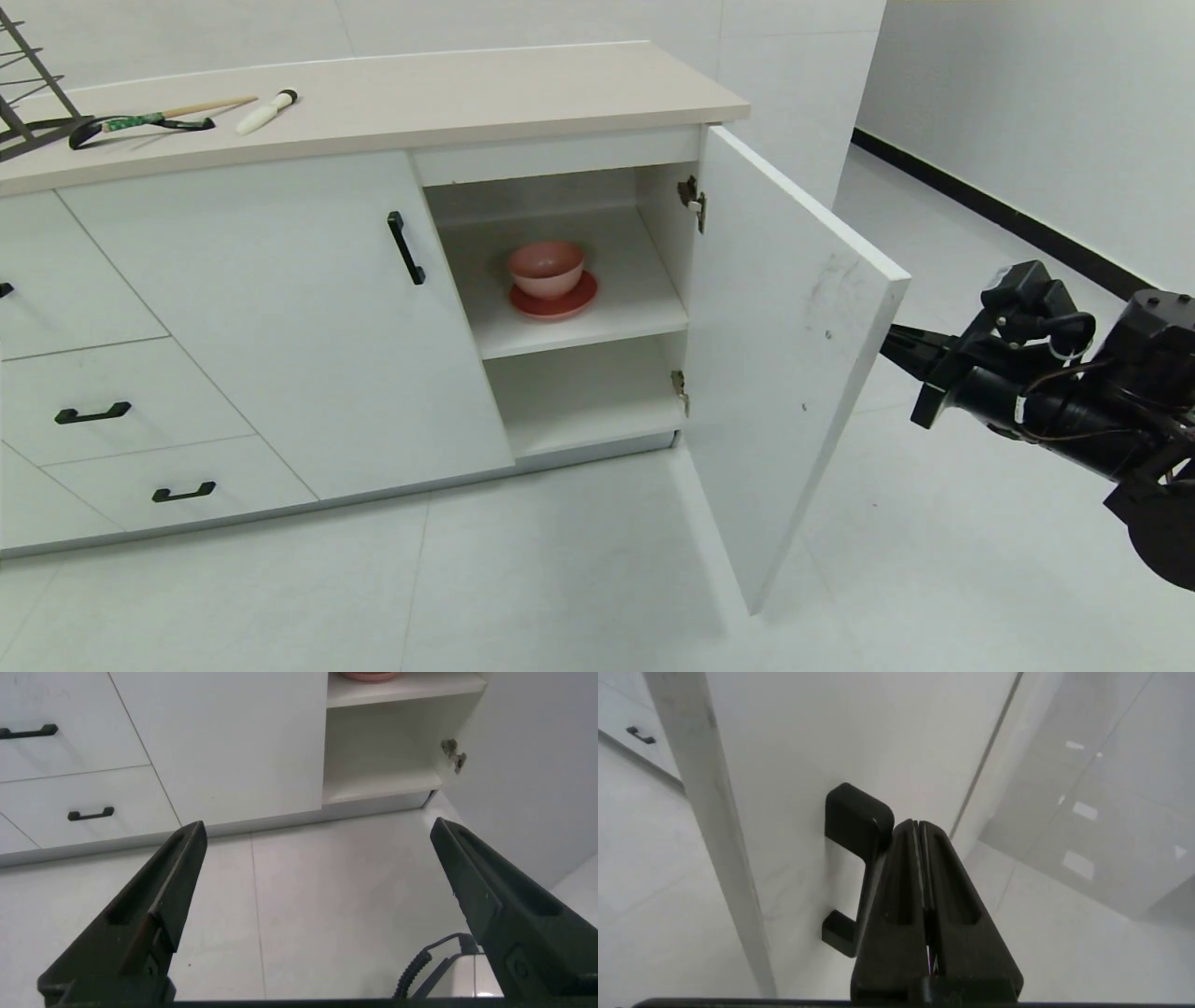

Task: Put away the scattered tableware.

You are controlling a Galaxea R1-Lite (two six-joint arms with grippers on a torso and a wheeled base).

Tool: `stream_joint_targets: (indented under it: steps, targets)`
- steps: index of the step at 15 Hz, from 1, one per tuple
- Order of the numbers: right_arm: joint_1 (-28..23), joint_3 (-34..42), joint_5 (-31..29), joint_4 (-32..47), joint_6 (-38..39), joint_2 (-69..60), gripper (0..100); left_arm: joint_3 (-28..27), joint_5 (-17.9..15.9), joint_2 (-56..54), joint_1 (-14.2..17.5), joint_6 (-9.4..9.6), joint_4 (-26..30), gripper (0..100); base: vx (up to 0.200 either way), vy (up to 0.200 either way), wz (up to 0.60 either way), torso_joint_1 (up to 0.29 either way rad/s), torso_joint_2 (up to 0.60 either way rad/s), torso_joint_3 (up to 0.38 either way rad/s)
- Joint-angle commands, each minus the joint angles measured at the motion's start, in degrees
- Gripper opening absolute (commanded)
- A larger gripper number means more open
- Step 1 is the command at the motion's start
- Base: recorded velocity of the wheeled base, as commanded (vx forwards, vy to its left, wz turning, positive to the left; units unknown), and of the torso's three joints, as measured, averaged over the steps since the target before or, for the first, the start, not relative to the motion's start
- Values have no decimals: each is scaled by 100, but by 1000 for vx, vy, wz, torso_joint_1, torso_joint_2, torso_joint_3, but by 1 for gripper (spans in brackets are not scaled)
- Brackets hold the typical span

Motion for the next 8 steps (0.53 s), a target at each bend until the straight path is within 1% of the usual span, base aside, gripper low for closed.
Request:
stream_joint_targets:
  steps: [1,3,4,8]
  targets:
    - [93,-2,5,-2,-1,-42,0,0,2,2,0,-4,4,100,0,0,0,0,0,0]
    - [207,-20,5,-2,-1,-16,0,0,2,2,0,-4,4,100,0,0,0,0,0,0]
    - [348,-38,5,-2,-1,55,0,0,2,2,0,-4,4,100,0,0,0,0,0,0]
    - [761,-354,-4,-2,-1,415,0,0,2,2,0,-13,-5,100,0,0,0,0,0,0]
